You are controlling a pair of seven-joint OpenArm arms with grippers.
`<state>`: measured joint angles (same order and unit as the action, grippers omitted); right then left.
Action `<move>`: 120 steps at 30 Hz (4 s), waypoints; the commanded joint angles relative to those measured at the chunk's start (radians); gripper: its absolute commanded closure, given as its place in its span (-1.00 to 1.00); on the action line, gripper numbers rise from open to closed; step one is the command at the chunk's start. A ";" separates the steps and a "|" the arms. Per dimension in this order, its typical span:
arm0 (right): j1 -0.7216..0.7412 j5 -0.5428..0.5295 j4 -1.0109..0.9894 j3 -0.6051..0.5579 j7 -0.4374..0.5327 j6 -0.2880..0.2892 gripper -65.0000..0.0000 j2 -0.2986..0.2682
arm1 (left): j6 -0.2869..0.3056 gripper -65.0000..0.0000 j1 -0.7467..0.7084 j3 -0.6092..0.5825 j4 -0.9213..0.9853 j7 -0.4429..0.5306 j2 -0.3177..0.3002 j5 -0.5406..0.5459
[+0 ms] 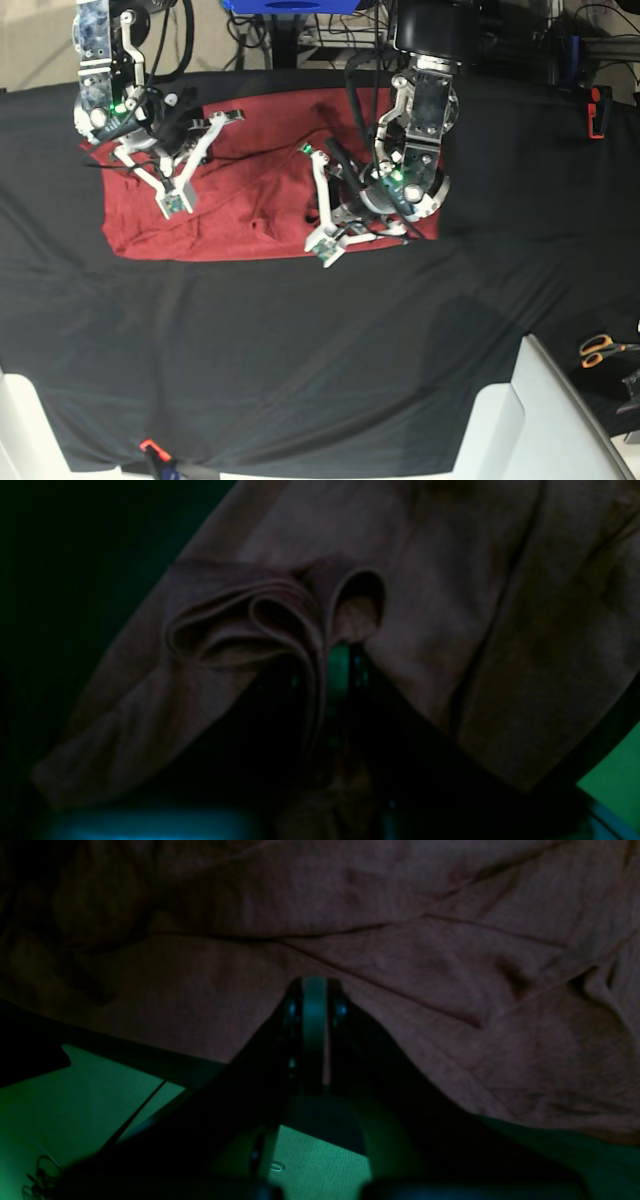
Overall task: Fold the T-shirt properly
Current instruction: 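Fold the shirt end with the left gripper toward the right gripper, then press and adjust the folded layer with the left gripper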
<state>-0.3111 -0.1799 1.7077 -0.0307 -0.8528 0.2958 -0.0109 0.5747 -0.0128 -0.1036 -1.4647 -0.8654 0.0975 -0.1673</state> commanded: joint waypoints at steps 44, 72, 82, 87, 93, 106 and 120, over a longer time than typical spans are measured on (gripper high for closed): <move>0.017 -0.007 0.015 0.001 0.014 0.001 0.98 0.002 | -0.103 -0.18 0.076 -0.262 0.054 0.016 0.003 0.012; 0.019 -0.007 0.015 0.001 0.014 0.001 0.98 0.002 | -0.106 1.00 0.076 -0.170 -0.182 -0.217 -0.193 0.010; 0.016 -0.007 0.015 0.001 0.014 0.001 0.98 0.002 | -0.101 1.00 0.075 -0.178 -0.192 -0.222 -0.175 0.019; 0.014 -0.007 0.015 0.001 0.014 0.001 0.98 0.002 | -0.098 0.50 0.075 -0.180 -0.190 -0.222 -0.172 0.019; 0.014 -0.007 0.015 0.001 0.014 0.001 0.98 0.002 | -0.048 0.47 0.075 -0.267 -0.181 -0.222 -0.170 0.021; 0.014 -0.007 0.015 0.001 0.014 0.001 0.98 0.002 | -0.048 0.46 0.076 -0.267 -0.124 -0.220 -0.149 0.021; 0.014 -0.007 0.015 0.001 0.014 0.001 0.98 0.002 | 0.011 0.37 0.076 -0.262 -0.127 -0.222 -0.183 0.036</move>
<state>-0.3000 -0.1795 1.7077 -0.0307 -0.8524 0.2955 -0.0082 0.5900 0.0494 -0.3683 -1.5734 -1.0889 -0.0834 -0.1257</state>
